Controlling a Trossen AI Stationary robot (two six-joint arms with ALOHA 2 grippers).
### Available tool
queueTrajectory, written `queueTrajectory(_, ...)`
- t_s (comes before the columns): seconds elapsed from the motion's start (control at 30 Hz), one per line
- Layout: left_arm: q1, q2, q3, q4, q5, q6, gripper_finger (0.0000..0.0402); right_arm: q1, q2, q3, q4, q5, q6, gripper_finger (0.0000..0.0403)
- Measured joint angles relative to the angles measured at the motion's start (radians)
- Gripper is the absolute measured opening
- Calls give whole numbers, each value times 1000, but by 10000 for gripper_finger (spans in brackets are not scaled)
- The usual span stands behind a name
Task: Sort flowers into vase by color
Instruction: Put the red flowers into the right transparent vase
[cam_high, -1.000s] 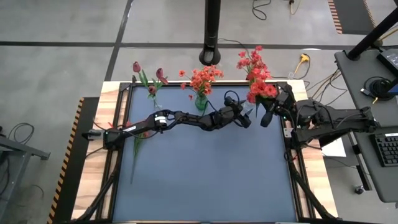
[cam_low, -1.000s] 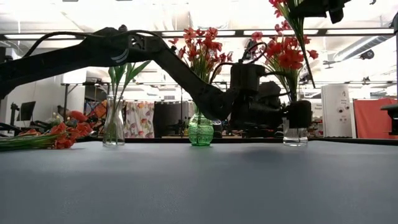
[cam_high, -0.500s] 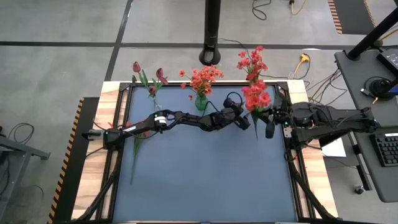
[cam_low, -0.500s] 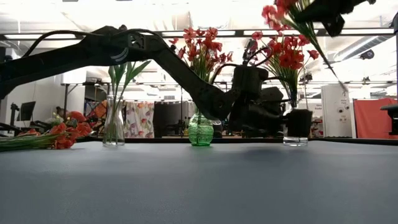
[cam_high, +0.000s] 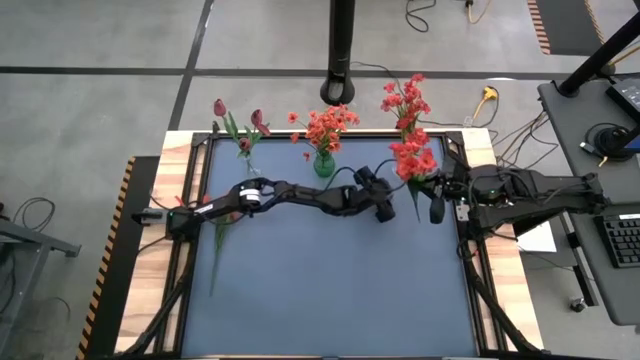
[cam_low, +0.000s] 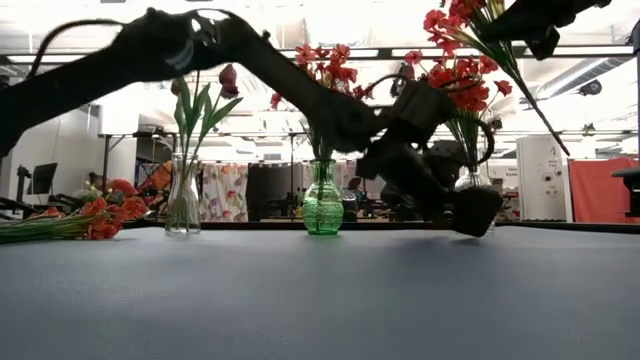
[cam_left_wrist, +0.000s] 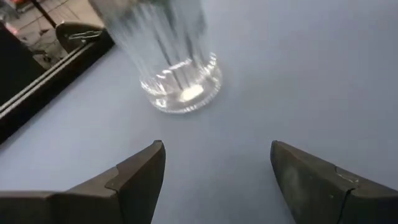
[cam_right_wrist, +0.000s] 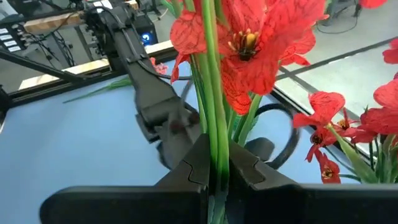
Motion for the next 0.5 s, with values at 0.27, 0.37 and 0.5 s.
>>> queueTrajectory(0.27,-28,-260,-306,41,144,85,272,0,-27,0,-8,-7,-36,13)
queueTrajectory(0.37,-27,-397,-495,133,247,85,272,0,-48,0,-6,-29,-43,13)
queueTrajectory(0.5,-50,-558,-721,417,411,103,272,0,-47,-16,83,-104,-60,13)
